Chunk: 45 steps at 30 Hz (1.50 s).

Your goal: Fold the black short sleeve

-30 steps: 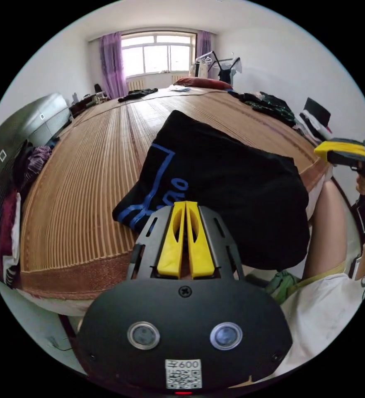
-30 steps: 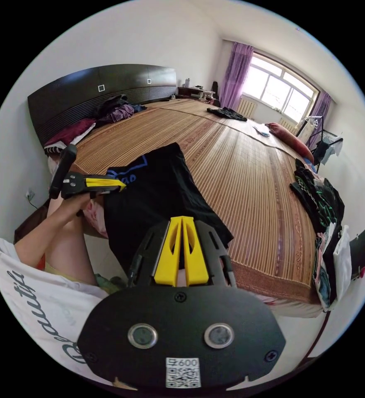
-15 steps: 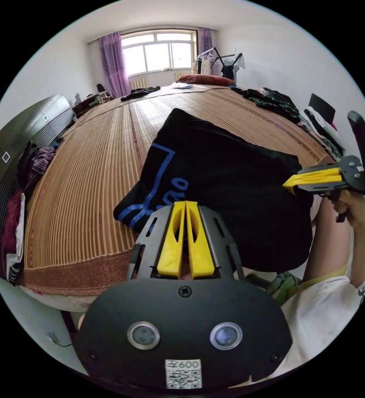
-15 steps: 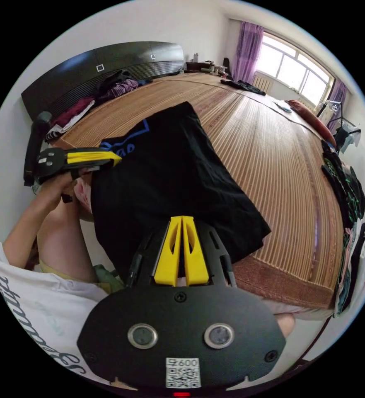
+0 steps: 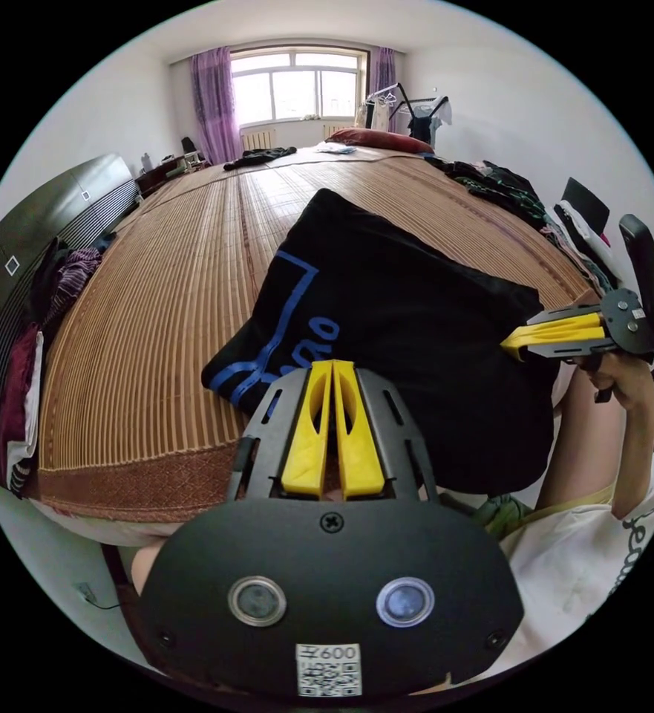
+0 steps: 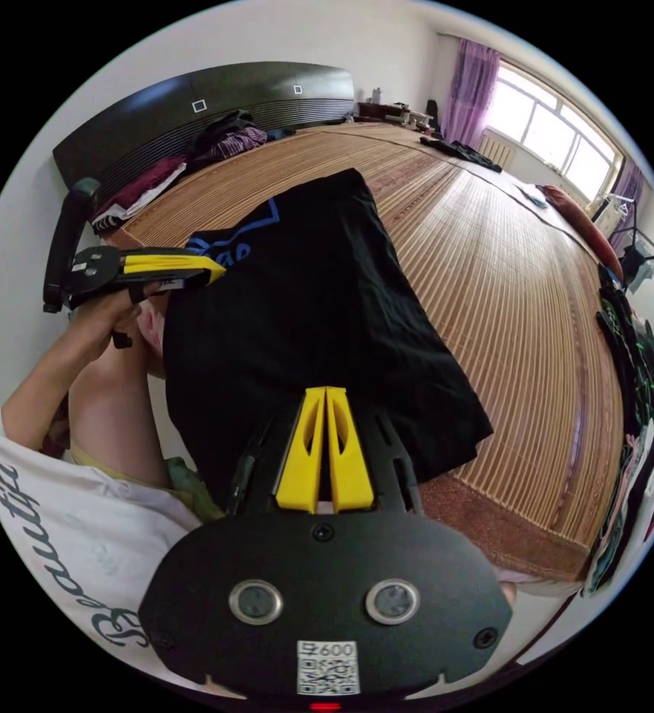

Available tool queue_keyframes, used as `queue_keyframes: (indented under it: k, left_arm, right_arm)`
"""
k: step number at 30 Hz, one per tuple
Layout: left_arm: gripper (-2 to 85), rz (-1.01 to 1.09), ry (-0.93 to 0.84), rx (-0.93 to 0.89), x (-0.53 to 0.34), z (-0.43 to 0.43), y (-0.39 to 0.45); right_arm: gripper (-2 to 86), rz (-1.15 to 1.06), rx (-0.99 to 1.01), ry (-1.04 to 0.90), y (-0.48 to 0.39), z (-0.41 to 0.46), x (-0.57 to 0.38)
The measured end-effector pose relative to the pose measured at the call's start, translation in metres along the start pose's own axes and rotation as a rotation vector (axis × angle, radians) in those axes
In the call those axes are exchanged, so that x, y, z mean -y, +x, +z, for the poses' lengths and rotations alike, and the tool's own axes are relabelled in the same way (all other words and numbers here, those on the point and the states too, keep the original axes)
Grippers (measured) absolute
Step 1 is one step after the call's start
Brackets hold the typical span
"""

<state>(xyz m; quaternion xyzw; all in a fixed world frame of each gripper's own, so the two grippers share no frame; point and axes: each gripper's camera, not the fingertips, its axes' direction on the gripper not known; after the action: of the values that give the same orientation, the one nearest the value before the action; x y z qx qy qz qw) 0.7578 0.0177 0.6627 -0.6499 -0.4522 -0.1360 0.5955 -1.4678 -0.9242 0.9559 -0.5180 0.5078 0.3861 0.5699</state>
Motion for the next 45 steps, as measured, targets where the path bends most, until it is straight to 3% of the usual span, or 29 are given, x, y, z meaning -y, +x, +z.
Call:
queue_keyframes:
  k: [45]
  left_arm:
    - [0.2, 0.022, -0.015, 0.079, 0.076, -0.021, -0.069]
  right_arm:
    - [-0.7, -0.05, 0.045, -0.056, 0.073, -0.015, 0.1]
